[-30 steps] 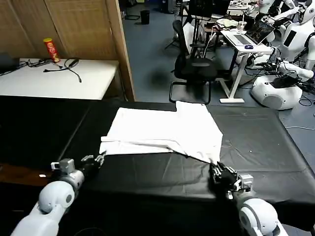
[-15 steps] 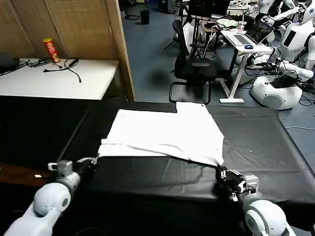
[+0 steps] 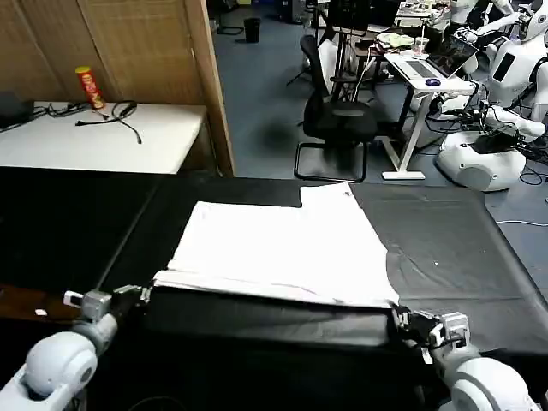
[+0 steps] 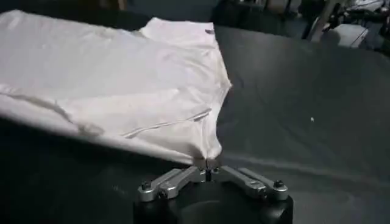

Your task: Fold and organize the clothes.

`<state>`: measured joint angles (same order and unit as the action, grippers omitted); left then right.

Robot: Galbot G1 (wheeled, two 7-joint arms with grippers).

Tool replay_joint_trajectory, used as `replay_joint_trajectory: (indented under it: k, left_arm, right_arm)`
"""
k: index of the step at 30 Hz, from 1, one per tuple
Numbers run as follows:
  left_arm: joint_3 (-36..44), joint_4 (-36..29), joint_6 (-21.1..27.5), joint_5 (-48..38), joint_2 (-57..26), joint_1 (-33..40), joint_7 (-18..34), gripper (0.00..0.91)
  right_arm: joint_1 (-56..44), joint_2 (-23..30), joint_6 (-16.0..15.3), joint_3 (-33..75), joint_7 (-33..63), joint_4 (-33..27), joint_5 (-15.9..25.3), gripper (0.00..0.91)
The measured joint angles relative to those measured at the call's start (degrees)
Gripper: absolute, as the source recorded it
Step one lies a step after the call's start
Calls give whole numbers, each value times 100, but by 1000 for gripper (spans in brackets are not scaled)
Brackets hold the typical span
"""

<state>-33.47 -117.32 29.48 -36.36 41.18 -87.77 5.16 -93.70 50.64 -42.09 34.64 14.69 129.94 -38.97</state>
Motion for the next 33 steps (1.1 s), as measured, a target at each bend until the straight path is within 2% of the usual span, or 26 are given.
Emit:
replay_joint_trajectory:
  k: [1,2,9,15,20,22,26,33]
  left_arm:
    - [-40,-68,19,0,-21,-74,-5,0]
    - [-83,-121,45,-4,-37,-145,-13,878]
    - [-376,-504,305,-96,-28,-550,55,878]
    - [-573,-771,619,-112,77,-789,189,878]
    - [-805,-930,516,-548,167,-745,455,878]
    - [-843,-905,470,-848,166,-492,597,878]
    - [-762,-684,396,-1057,190,255,495,878]
    - [1,320,536,-1207,335,1982,570,878]
  right_arm:
    - [-43,14,-10,2,13,36,8,146]
    - [-86,31,-10,3,36,75,18,878]
    - [-394,107,-10,127,150,410,171,878]
    - [-617,122,-11,312,104,734,47,878]
    - [-210,156,-6,334,-149,632,-52,878]
    - [174,180,203,255,-258,415,-45,878]
    - [1156,229,589,-41,-402,-220,-29,878]
    - [3075,440,654,-918,-269,-1573,-7,878]
